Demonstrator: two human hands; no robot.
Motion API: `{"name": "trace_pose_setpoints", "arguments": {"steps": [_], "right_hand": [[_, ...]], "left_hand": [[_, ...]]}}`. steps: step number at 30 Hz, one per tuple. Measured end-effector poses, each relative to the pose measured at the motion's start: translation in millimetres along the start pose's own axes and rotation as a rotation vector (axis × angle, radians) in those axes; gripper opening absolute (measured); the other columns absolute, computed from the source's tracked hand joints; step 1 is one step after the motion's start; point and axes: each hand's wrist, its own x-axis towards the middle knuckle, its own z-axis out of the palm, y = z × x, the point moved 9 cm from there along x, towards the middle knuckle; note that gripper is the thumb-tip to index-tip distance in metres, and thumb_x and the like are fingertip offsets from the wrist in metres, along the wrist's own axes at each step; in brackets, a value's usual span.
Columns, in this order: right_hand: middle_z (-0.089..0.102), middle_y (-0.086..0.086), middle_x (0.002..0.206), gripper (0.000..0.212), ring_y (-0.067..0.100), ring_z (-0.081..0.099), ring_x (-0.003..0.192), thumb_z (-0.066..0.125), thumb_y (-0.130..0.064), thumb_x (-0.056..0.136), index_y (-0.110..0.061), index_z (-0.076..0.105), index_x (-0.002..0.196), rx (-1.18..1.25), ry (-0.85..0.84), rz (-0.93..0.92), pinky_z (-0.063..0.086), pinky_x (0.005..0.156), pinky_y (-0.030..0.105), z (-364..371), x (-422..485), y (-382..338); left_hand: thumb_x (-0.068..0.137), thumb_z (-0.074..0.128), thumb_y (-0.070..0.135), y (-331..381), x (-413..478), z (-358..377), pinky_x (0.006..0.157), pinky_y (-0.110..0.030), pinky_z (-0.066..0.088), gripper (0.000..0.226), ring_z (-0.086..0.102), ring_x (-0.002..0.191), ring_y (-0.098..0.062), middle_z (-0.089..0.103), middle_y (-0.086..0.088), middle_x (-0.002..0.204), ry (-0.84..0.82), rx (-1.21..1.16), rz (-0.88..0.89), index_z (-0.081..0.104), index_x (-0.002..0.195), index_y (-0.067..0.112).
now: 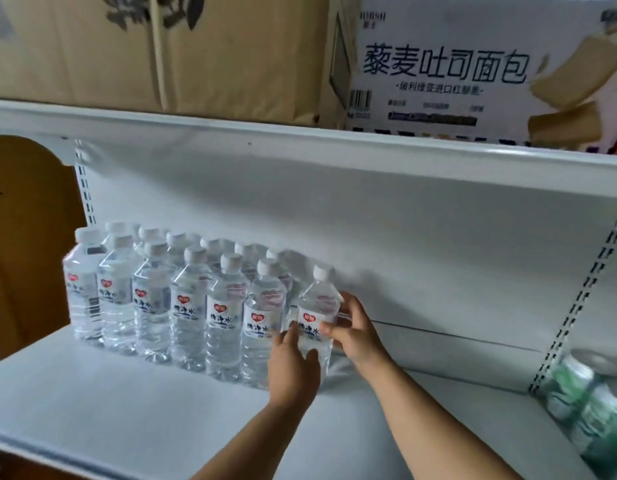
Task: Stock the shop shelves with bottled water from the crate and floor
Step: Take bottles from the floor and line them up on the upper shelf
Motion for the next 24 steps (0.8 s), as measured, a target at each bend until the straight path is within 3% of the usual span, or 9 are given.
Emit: {"name": "trace_pose_setpoints", "arguments": {"steps": [6, 11, 14, 17, 20, 24], "right_hand": [[0.062, 0.005, 0.109, 0.059, 0.021, 0.059, 0.102, 0.072, -0.010, 0.052, -0.027, 0.055, 0.106, 0.051, -0.059, -0.003, 0.046, 0.098, 0.050, 8.2, 33.5, 10.4], [0.062, 0.003, 0.107, 0.058, 0.020, 0.057, 0.103, 0.066, 0.016, 0.069, -0.025, 0.054, 0.108, 0.127, -0.081, 0.005, 0.047, 0.095, 0.042, 8.0, 47.5, 20.0], [0.061, 0.005, 0.110, 0.063, 0.017, 0.056, 0.096, 0.068, 0.011, 0.072, -0.023, 0.051, 0.123, 0.081, -0.060, 0.024, 0.047, 0.078, 0.027, 2.4, 49.5, 23.6], [0.062, 0.005, 0.114, 0.070, 0.016, 0.057, 0.095, 0.073, 0.005, 0.071, -0.021, 0.049, 0.131, -0.009, -0.030, 0.020, 0.046, 0.077, 0.027, 1.4, 52.1, 24.8], [0.065, 0.004, 0.112, 0.066, 0.015, 0.060, 0.096, 0.076, 0.003, 0.068, -0.016, 0.053, 0.126, -0.102, 0.016, -0.029, 0.049, 0.089, 0.033, 2.8, 50.9, 17.9], [0.058, -0.007, 0.092, 0.047, 0.013, 0.056, 0.092, 0.079, -0.003, 0.068, -0.017, 0.048, 0.100, -0.163, 0.137, -0.058, 0.042, 0.083, 0.020, -3.0, 38.6, 6.5]], "left_hand": [[0.087, 0.046, -0.002, -6.2, 5.4, 15.6, 0.110, -0.024, 0.022, 0.066, 0.026, 0.140, -0.017, 0.025, -0.003, 0.154, 0.022, -0.064, -0.021, 0.023, 0.147, 0.014], [0.087, 0.044, -0.005, -9.4, 10.0, 20.1, 0.109, -0.022, 0.021, 0.069, 0.026, 0.139, -0.020, 0.026, -0.008, 0.150, 0.046, -0.063, -0.056, 0.018, 0.148, 0.016], [0.089, 0.045, 0.001, -11.6, 9.4, 26.6, 0.108, -0.023, 0.023, 0.068, 0.031, 0.136, -0.024, 0.029, -0.012, 0.145, 0.027, -0.049, -0.090, 0.014, 0.149, 0.015], [0.090, 0.044, 0.003, -11.0, 10.8, 30.3, 0.111, -0.023, 0.016, 0.068, 0.021, 0.142, -0.022, 0.022, -0.011, 0.152, 0.013, -0.035, -0.097, 0.011, 0.149, 0.012], [0.089, 0.044, 0.001, -11.3, 13.9, 32.6, 0.113, -0.023, 0.012, 0.072, 0.013, 0.144, -0.021, 0.014, -0.010, 0.156, -0.010, -0.032, -0.094, 0.005, 0.149, 0.009], [0.090, 0.047, 0.006, -15.4, 15.1, 31.6, 0.114, -0.026, 0.014, 0.072, 0.013, 0.144, -0.021, 0.014, -0.010, 0.156, -0.059, -0.010, -0.093, 0.006, 0.149, 0.010]]}}
